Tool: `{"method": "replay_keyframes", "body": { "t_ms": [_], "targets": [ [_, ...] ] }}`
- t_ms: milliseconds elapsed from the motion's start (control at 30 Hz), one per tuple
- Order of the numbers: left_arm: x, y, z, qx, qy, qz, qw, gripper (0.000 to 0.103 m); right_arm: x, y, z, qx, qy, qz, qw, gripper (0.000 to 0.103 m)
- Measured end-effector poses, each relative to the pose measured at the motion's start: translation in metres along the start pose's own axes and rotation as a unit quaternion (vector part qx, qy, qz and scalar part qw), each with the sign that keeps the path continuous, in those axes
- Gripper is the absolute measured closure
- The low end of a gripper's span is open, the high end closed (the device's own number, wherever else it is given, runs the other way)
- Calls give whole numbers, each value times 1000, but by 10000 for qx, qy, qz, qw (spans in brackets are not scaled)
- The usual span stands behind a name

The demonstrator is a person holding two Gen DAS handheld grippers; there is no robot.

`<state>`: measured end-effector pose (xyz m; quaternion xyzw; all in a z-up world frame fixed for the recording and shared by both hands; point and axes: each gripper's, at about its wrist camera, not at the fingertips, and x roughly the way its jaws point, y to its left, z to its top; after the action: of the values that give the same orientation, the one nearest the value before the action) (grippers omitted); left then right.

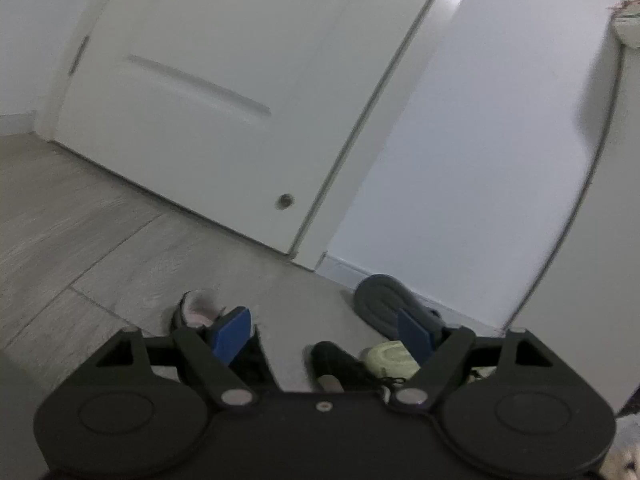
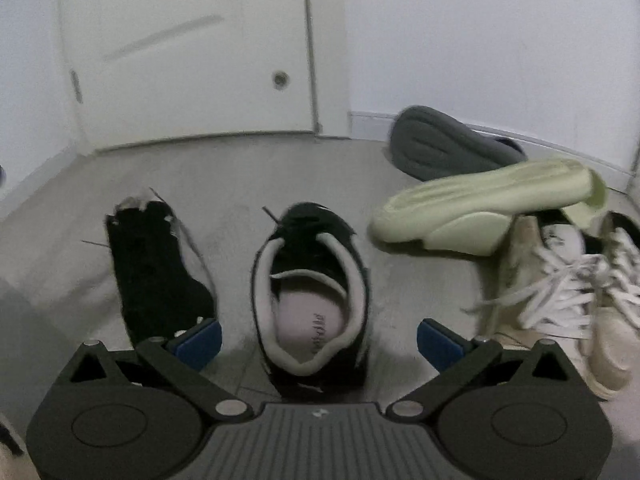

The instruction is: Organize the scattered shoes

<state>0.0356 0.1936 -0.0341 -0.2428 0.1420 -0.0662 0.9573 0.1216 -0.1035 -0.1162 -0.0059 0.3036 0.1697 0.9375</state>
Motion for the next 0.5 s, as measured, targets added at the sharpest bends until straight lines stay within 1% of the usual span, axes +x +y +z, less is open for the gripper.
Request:
{"method": "replay_keyframes", "body": {
  "t_ms": [33,100,167,200,300,367,400,433,467,500],
  "targets": [
    [3,1,0,-158,31,-40,9999,22,1,-1,-2,5,15,35,10000,0],
    [8,6,-2,-323,148,-5,9994,22,4,-9,-10,22,9,121,9999,0],
    [14,9,-3,-400,336,212,9984,22,6,-14,-14,19,-110,182,9998,1],
    [14,10,-2,-438,348,252,9981,22,7,-16,-15,14,-186,225,9996,2],
    [11,19,-7,-608,367,236,9972,22,15,-17,-16,143,-182,525,9984,8],
    [18,25,-19,-500,541,405,9965,22,15,-18,-17,435,-126,697,9965,9],
    [23,28,-20,-503,622,506,9955,24,14,-19,-17,610,-85,792,9950,9],
    [37,31,-14,-697,706,727,9924,28,12,-18,-17,663,-66,897,9937,9],
    [49,31,-6,-934,615,719,9911,29,9,-17,-17,676,-47,993,9927,8],
    [54,28,-5,-1003,457,552,9924,29,7,-10,-16,325,-35,1009,9944,8]
  ]
}}
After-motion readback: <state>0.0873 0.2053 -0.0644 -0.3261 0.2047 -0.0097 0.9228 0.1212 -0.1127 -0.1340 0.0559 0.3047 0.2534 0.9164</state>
